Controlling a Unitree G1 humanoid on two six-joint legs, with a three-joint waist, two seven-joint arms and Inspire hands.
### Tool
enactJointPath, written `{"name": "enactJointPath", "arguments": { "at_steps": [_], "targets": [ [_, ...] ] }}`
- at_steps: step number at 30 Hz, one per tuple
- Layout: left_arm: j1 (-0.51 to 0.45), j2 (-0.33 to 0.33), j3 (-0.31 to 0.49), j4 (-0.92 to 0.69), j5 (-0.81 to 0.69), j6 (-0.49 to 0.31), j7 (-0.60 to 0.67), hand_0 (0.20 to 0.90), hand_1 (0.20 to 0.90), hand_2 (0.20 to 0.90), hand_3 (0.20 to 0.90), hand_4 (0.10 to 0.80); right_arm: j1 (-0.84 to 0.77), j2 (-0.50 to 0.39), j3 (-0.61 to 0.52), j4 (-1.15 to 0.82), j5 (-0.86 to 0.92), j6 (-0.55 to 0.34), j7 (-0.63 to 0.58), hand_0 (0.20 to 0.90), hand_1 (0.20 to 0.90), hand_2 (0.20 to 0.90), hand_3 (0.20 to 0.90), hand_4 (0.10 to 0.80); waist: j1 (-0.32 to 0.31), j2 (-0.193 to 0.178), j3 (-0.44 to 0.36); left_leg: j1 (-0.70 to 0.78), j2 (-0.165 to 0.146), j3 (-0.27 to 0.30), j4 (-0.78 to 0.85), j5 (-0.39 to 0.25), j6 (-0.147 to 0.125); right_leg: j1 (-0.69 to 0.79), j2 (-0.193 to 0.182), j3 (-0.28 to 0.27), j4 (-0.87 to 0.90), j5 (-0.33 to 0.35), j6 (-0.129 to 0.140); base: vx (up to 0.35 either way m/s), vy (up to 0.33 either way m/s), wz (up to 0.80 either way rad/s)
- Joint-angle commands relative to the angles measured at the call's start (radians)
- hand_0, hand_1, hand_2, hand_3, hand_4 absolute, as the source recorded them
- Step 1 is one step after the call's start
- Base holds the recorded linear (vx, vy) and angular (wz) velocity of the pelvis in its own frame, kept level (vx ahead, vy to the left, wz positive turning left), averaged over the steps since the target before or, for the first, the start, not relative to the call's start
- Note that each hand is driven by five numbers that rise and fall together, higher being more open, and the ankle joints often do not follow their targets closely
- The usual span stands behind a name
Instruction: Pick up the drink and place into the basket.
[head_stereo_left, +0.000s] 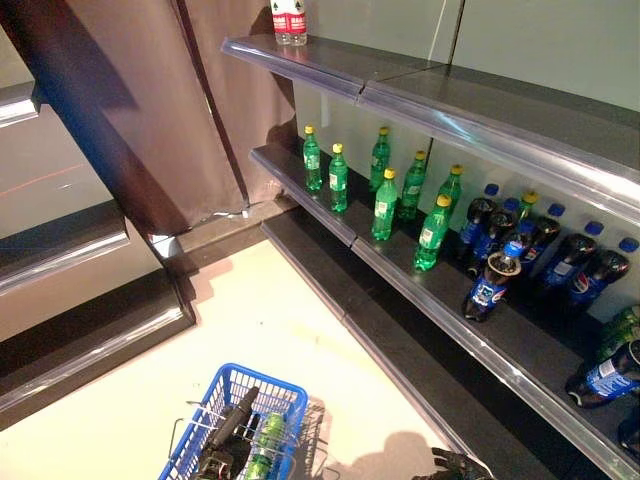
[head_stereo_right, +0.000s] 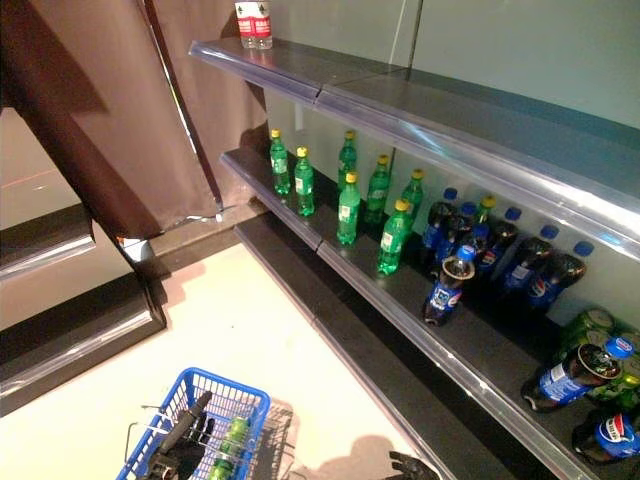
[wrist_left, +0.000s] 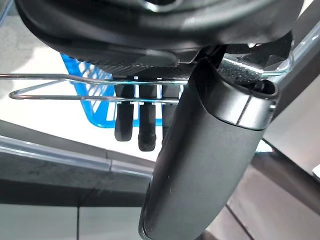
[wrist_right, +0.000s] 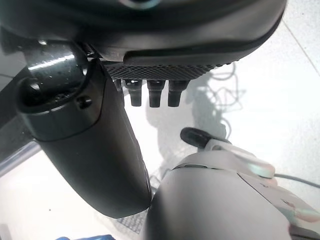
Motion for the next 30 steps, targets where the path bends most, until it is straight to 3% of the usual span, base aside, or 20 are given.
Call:
{"name": "enactJointPath", "arguments": {
  "at_steps": [1,13,21,30],
  "targets": [
    [-0.134,0.053,0.078,-0.151,-0.029,-0.125,-0.095,0.3,0.3,0.3,0.2,0.1,-0.029,-0.029,0.02,0.024,-0.014,-0.06,0.004,0.9,0.9,0.9,0.9,0.8,0.021,0.006,-0.053,-0.025,-0.053,0.099,0.044,-0.099,-0.006,0.012,0.01,0.04,0.049,-0.106,0.029,0.0,0.0,0.0],
    [-0.124,0.06,0.069,-0.158,-0.028,-0.121,-0.087,0.3,0.3,0.3,0.2,0.1,-0.087,-0.044,0.037,-0.071,0.056,-0.125,0.001,0.9,0.9,0.9,0.9,0.8,0.05,-0.004,-0.046,-0.025,-0.063,0.082,0.053,-0.101,0.001,0.02,-0.006,0.021,0.059,-0.105,0.029,0.014,0.026,0.0],
    [-0.105,0.075,0.068,-0.152,-0.03,-0.115,-0.098,0.3,0.3,0.3,0.2,0.1,-0.128,-0.058,0.086,-0.315,0.066,-0.178,-0.013,0.9,0.9,0.9,0.9,0.8,0.069,-0.015,-0.036,-0.027,-0.08,0.055,0.058,-0.103,0.014,0.015,-0.025,0.014,0.073,-0.102,0.036,0.029,0.076,0.06],
    [-0.092,0.088,0.091,-0.193,-0.017,-0.096,-0.087,0.3,0.3,0.3,0.2,0.1,-0.111,-0.052,0.103,-0.595,0.139,-0.169,-0.045,0.9,0.9,0.9,0.9,0.8,0.079,-0.03,-0.003,-0.079,-0.104,0.034,0.157,-0.13,0.055,-0.067,-0.09,0.016,0.238,-0.109,0.061,0.022,0.116,0.16]
  ]
}}
